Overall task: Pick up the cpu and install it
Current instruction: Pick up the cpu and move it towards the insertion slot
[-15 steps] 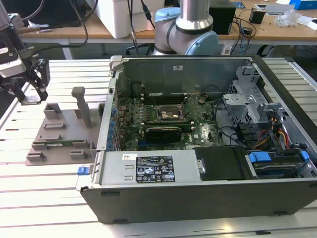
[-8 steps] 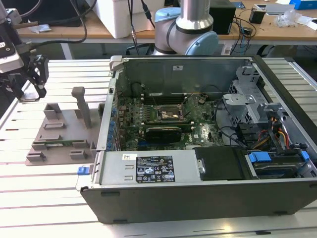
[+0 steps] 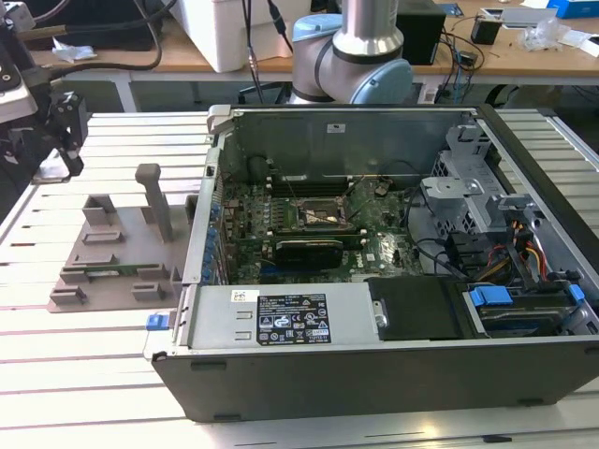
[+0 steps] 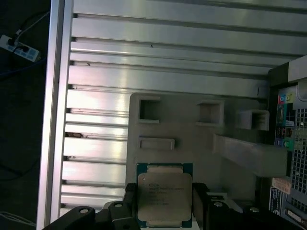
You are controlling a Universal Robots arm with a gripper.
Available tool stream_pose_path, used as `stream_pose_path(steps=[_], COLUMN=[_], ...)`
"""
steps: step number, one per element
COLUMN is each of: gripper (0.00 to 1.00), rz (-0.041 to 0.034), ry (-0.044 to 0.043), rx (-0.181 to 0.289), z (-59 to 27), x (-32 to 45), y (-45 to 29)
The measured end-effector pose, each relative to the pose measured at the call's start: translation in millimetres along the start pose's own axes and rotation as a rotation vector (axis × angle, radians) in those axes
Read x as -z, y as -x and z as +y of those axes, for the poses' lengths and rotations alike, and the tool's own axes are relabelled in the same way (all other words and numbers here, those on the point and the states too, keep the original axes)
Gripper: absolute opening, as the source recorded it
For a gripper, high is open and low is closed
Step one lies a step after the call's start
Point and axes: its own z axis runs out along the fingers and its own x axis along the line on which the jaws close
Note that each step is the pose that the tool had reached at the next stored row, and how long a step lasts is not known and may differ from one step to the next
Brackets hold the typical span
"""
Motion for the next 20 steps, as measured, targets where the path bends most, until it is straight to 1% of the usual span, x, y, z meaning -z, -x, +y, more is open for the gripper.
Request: stream_pose_path(steps=[1,3,7,10,11,12,19,20], gripper=[0.55,0.55,0.55,0.55,0.55,0.55,0.55,0.55], rz=[0.0000,0.0000,0.0000,-0.0001,0.0000,0.0000,0.0000,-0.0001], ry=[0.0000,0.0001,0.0000,0.0000,0.0001,0.0001,0.0000,0.0000], rx=[0.000,0.000,0.000,0.000,0.000,0.000,0.000,0.000], z=[0.0,0.0,0.0,0.0,0.0,0.0,0.0,0.0], x=[1.1,8.5,16.4,25.7,31.2,34.3,46.8,50.2], y=[0.0,0.2,0.4,0.6,0.8,0.9,1.1,1.2])
